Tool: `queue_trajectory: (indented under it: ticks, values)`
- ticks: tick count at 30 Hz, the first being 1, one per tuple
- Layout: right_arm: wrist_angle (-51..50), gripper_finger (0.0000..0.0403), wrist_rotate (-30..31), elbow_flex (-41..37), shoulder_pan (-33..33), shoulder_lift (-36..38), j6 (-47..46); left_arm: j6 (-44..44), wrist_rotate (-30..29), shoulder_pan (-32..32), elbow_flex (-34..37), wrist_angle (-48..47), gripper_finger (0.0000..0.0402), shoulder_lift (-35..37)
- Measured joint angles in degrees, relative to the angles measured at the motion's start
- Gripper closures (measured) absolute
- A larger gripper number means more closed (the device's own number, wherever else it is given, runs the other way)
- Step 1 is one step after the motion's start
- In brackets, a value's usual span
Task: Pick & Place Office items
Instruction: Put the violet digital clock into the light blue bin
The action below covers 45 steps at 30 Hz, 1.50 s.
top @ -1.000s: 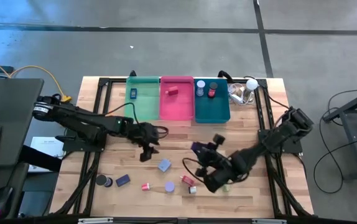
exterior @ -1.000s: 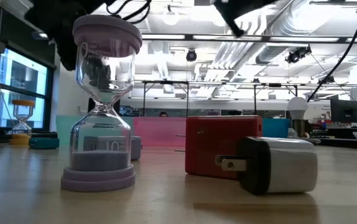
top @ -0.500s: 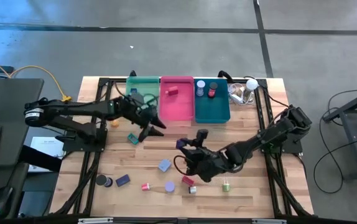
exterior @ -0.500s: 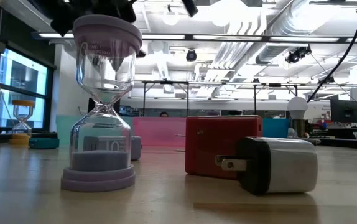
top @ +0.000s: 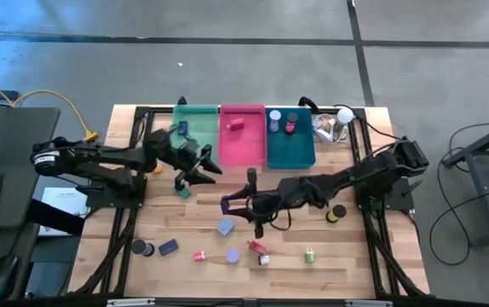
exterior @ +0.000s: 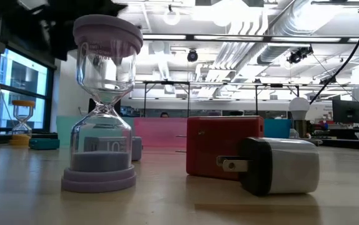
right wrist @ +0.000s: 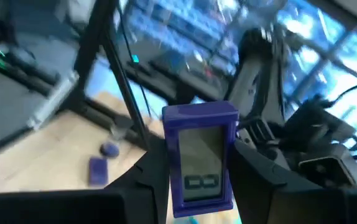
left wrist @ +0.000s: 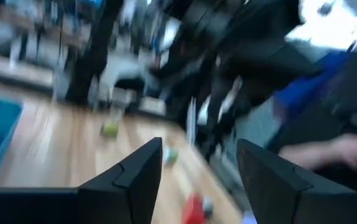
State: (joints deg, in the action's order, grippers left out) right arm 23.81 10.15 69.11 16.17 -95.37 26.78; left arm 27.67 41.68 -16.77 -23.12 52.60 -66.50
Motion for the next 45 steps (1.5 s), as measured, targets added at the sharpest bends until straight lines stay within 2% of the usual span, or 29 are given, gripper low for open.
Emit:
queue_trajectory:
  ticks: [3,5,11,19,26,32,41,45]
  values:
    - [5.9,0.0284,-4.7,-2.0,-2.5,0.0,0.0,5.6,-7.3,3.4,3.9,13.4,0.0201,0.0]
    - [7.5,0.0284,-7.8,-2.7,-3.9,0.0,0.0,6.4,-10.9,6.1,4.6,18.1,0.0201,0.0]
    - [10.3,0.0284,-13.3,-3.5,-5.3,-0.6,-1.3,4.4,-16.1,11.5,4.6,18.9,0.0201,-0.5]
    - [11.2,0.0284,-15.2,-3.4,-4.7,-0.6,-2.0,3.6,-25.8,18.3,4.6,26.0,0.0201,-5.0]
    - [11.4,0.0284,-16.1,-3.4,-4.6,-0.6,-2.9,3.6,-27.4,21.7,4.5,35.0,0.0201,-10.1]
    - [11.6,0.0284,-17.9,-3.4,-4.6,-0.6,-4.4,4.1,-31.3,22.0,3.3,35.4,0.0201,-13.3]
    - [10.9,0.0284,-18.2,-3.4,-4.6,-0.6,-4.8,4.0,-27.1,23.2,-1.7,36.7,0.0201,-18.5]
    - [10.6,0.0284,-18.4,-3.4,-4.5,-0.6,-4.8,2.5,-25.2,23.9,-2.4,37.0,0.0201,-18.6]
